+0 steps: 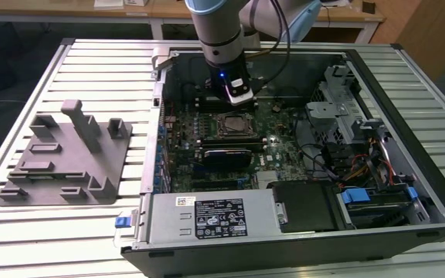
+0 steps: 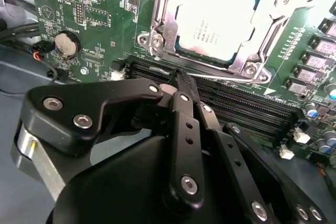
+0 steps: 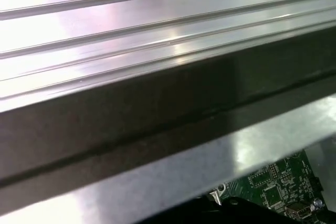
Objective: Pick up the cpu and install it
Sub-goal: 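Install the first cpu locking lever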
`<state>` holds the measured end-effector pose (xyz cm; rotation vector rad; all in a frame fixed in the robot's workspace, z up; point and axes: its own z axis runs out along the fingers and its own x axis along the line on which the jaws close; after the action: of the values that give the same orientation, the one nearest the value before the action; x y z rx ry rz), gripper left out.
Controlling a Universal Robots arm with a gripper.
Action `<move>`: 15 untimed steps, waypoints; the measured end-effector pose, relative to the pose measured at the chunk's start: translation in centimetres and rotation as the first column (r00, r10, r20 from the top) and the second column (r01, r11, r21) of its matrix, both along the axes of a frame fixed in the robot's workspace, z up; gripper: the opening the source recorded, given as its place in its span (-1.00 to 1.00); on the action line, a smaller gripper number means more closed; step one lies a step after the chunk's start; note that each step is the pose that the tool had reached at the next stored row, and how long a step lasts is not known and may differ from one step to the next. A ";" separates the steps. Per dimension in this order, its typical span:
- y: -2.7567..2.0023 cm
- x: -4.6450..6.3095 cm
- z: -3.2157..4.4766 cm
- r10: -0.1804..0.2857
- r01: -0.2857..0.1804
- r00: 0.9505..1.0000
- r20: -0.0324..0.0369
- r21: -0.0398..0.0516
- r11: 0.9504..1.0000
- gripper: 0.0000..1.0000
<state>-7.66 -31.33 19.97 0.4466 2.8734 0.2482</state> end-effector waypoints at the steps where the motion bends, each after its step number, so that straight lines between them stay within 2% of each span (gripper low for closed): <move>1: 0.01 0.0 -0.03 0.005 -0.005 1.000 0.000 -0.001 1.000 -0.79; 7: 0.07 0.0 -0.15 0.044 -0.044 0.999 0.000 -0.004 0.999 -0.79; 15: 0.04 -0.1 -0.32 0.054 -0.054 0.999 -0.001 -0.016 0.998 -0.79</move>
<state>-7.72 -31.29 19.65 0.3662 2.8885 0.2343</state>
